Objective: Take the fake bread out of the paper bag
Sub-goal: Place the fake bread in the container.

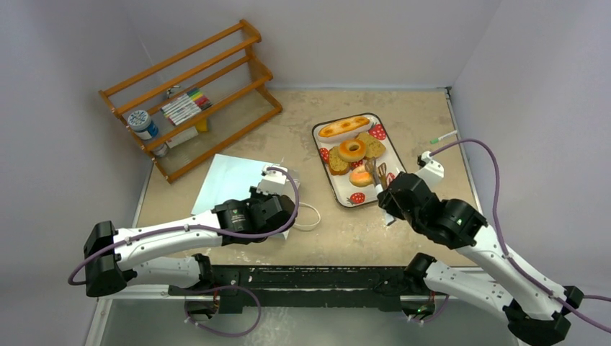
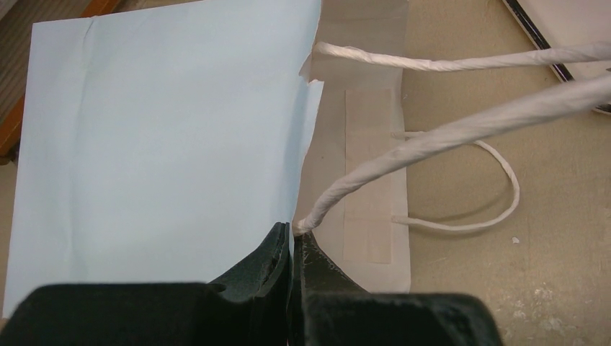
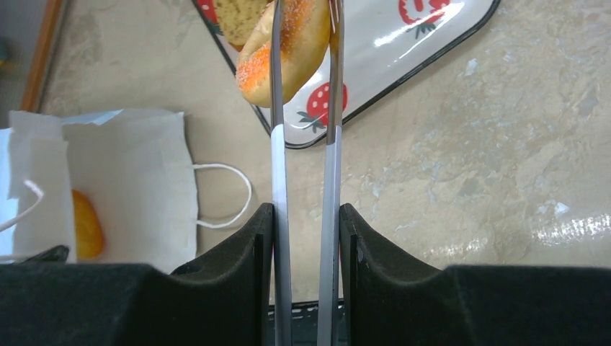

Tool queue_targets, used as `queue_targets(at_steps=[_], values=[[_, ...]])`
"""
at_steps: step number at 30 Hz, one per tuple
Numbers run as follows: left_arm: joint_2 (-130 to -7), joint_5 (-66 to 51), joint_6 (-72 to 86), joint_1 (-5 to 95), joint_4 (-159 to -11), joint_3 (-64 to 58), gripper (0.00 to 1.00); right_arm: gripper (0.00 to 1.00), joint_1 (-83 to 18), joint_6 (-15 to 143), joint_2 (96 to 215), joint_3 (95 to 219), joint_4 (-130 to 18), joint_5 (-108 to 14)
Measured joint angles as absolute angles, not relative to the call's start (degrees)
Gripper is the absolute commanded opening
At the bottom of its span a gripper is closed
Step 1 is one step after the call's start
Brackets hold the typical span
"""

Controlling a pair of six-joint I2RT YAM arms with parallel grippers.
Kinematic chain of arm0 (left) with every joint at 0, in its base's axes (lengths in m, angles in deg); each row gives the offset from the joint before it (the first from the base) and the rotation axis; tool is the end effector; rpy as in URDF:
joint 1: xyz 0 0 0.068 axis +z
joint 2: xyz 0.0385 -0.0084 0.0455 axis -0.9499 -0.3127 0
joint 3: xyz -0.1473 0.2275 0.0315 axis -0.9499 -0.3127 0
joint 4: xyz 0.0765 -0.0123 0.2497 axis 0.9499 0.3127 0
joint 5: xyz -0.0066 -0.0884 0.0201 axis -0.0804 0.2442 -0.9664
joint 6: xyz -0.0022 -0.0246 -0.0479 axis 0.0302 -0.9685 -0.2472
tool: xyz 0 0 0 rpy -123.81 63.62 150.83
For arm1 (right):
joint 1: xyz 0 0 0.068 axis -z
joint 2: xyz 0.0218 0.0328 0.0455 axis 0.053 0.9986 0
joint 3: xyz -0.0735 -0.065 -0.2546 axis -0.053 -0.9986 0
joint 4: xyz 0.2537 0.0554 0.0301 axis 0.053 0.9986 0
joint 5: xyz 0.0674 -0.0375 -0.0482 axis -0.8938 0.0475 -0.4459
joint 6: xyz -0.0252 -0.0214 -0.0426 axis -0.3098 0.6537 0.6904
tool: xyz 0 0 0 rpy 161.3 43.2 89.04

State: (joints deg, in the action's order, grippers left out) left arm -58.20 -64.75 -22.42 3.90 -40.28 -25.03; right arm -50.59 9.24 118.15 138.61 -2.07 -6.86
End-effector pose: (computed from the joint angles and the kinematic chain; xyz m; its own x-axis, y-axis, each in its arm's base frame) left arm 0.1050 -0.1869 0.2645 -0.5408 0.1919 -0.8190 0.1404 0.9806 0.1370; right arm 0.1027 0.0838 0.3428 -0.5153 0.5334 -0.6707 0.2244 0.8394 0.4951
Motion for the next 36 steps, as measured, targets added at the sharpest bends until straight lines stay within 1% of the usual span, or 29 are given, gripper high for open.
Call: queue_targets(at_steps=[8, 12, 20, 23, 26, 28, 30, 34, 36], values=[[-55.58, -61.34, -19.16, 3.90, -40.94, -25.03, 0.00, 0.00, -50.33, 6.35, 124.23, 134.02, -3.53, -4.04], [-53.96, -55.79, -14.94, 3.90, -42.93, -25.03, 0.00, 0.00, -48.99, 6.37, 125.78, 132.29, -6.44, -3.36], [-50.90, -43.55, -7.66, 3.88, -45.90, -25.23, 0.00, 0.00, -43.01, 8.86, 126.37, 128.03, -13.85, -3.03], [-51.23, -41.16, -6.26, 3.77, -46.16, -25.23, 0.00, 0.11, -41.76, 9.52, 126.35, 125.71, -16.60, -3.29], [-53.26, -39.88, -5.35, 3.05, -46.03, -25.20, 0.00, 0.27, -41.19, 9.98, 126.28, 123.59, -19.05, -4.15], [-54.24, -39.79, -5.04, 2.29, -45.94, -25.20, 0.00, 0.33, -41.10, 10.00, 126.11, 122.32, -20.30, -4.78], [-54.46, -39.90, -4.95, 1.87, -45.77, -25.20, 0.00, 0.36, -40.99, 10.00, 125.72, 121.17, -21.33, -5.52], [-54.46, -40.38, -4.95, 1.63, -45.53, -25.07, 0.00, 0.37, -40.25, 10.04, 124.80, 119.31, -23.36, -7.08], [-54.68, -40.64, -4.97, 1.63, -45.26, -24.72, 0.00, 0.41, -39.92, 10.09, 124.60, 118.85, -23.80, -7.91]])
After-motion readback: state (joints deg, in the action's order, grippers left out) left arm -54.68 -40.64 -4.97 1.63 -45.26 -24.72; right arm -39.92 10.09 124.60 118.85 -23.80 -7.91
